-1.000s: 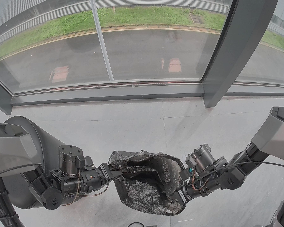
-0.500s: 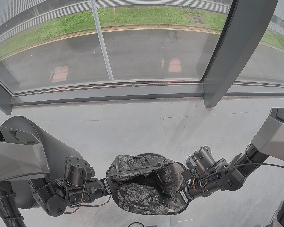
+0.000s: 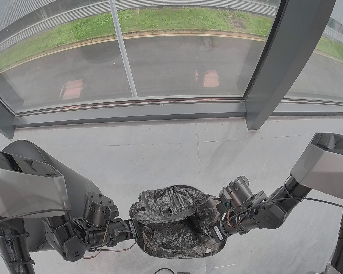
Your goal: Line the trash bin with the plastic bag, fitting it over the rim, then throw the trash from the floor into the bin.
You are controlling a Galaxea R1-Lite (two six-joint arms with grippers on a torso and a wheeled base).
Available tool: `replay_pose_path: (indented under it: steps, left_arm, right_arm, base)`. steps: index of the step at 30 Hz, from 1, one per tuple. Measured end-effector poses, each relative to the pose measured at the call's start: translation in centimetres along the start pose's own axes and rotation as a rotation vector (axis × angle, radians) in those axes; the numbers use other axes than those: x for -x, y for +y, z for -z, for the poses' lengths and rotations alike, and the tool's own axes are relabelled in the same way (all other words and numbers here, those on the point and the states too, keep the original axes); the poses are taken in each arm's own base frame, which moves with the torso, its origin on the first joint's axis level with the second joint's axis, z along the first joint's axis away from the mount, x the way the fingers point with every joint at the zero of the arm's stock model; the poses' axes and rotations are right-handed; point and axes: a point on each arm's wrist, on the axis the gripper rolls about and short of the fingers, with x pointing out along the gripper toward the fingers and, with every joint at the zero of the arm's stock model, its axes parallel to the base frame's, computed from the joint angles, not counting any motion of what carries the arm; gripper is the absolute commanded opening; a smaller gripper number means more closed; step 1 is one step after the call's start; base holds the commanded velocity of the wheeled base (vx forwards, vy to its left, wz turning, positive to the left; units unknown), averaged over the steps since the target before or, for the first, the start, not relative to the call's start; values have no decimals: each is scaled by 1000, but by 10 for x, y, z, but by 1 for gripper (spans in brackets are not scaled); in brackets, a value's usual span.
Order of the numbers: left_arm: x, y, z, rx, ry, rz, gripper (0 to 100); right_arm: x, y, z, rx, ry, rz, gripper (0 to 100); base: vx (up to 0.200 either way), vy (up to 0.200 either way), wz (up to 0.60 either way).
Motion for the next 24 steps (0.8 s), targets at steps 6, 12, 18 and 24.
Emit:
replay_pose_path:
  steps: [6,12,18,24]
  left_arm:
    - [-4,2,1,1,8,-6,0]
    - [-7,3,1,2,11,-8,0]
    - [-9,2,1,1,8,-5,0]
    - [-10,1,0,-3,-2,6,0]
  right_arm:
    - [-8,-6,-1,1,1,40,0]
    - [-11,-13,-1,-15,6,57,0]
    - [-11,-15,0,-21,10,60,0]
    - [-5,-11,-1,-11,-5,56,0]
  base:
    - [0,0,0]
    - [0,0,0]
    - [0,0,0]
    - [0,0,0]
